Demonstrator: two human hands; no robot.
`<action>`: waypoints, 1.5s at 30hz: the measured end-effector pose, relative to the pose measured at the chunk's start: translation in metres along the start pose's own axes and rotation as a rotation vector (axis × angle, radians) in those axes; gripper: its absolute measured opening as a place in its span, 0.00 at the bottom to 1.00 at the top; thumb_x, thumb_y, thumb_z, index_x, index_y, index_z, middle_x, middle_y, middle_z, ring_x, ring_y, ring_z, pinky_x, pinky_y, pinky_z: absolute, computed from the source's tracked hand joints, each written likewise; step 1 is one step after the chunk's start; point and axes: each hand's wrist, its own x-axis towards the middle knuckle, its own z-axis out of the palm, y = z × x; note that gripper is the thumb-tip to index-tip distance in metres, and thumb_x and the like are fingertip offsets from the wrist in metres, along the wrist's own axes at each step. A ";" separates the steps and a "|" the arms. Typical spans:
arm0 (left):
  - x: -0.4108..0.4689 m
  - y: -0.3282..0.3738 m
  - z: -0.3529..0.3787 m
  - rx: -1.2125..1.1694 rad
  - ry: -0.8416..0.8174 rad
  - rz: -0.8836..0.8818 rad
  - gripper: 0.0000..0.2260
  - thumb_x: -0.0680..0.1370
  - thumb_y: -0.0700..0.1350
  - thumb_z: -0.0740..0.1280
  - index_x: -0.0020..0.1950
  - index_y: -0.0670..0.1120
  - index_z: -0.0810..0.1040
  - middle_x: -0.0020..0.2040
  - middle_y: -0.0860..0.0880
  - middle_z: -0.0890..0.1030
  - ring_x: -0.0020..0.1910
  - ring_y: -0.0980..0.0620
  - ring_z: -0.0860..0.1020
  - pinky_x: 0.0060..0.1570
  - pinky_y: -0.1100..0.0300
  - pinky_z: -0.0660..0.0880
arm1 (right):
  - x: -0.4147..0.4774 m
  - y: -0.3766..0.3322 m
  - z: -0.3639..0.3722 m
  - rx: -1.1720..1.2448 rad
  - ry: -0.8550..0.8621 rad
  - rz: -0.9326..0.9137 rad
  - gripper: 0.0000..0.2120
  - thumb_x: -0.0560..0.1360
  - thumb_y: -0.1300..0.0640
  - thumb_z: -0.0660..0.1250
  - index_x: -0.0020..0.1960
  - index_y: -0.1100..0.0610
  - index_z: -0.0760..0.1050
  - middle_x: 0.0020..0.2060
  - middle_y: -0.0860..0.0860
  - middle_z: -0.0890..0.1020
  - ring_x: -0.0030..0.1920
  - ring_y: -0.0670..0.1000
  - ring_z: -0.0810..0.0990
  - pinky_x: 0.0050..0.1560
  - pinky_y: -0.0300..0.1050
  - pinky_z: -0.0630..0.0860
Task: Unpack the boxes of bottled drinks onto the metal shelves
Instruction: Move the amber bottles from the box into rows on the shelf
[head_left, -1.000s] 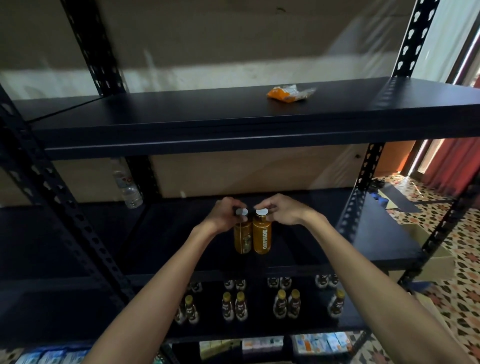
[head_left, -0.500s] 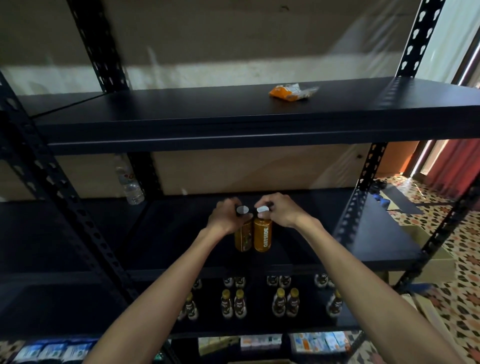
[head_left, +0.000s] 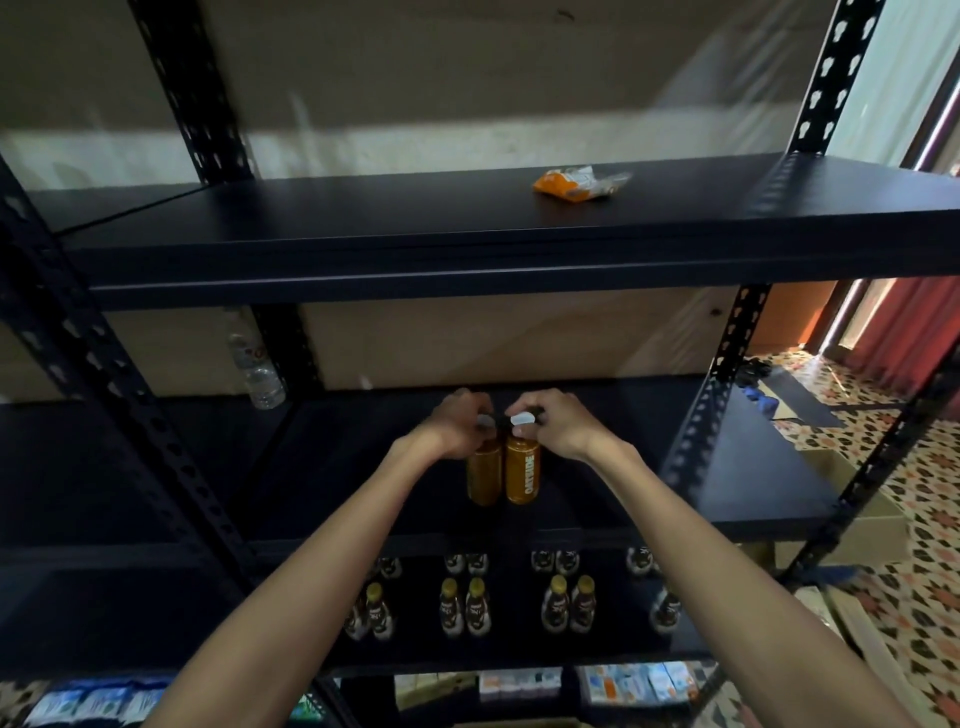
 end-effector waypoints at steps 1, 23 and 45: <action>0.000 0.000 -0.005 0.030 -0.051 0.042 0.10 0.79 0.46 0.68 0.60 0.53 0.76 0.62 0.47 0.76 0.57 0.50 0.76 0.52 0.54 0.78 | -0.001 0.000 0.000 0.003 0.000 0.003 0.13 0.77 0.53 0.72 0.60 0.43 0.80 0.65 0.47 0.77 0.69 0.52 0.72 0.67 0.53 0.74; -0.027 -0.036 0.059 -0.474 0.269 -0.142 0.36 0.65 0.54 0.81 0.68 0.51 0.69 0.61 0.48 0.74 0.59 0.50 0.75 0.54 0.60 0.72 | -0.044 0.030 0.031 0.258 0.227 0.071 0.40 0.70 0.49 0.79 0.77 0.43 0.64 0.67 0.43 0.66 0.66 0.45 0.70 0.65 0.47 0.72; 0.014 -0.180 0.057 -0.651 0.755 -0.167 0.17 0.74 0.48 0.75 0.61 0.47 0.77 0.52 0.54 0.79 0.52 0.61 0.78 0.49 0.68 0.73 | 0.086 -0.026 0.188 0.377 0.396 0.065 0.22 0.70 0.52 0.79 0.59 0.47 0.72 0.54 0.43 0.79 0.54 0.43 0.79 0.58 0.45 0.78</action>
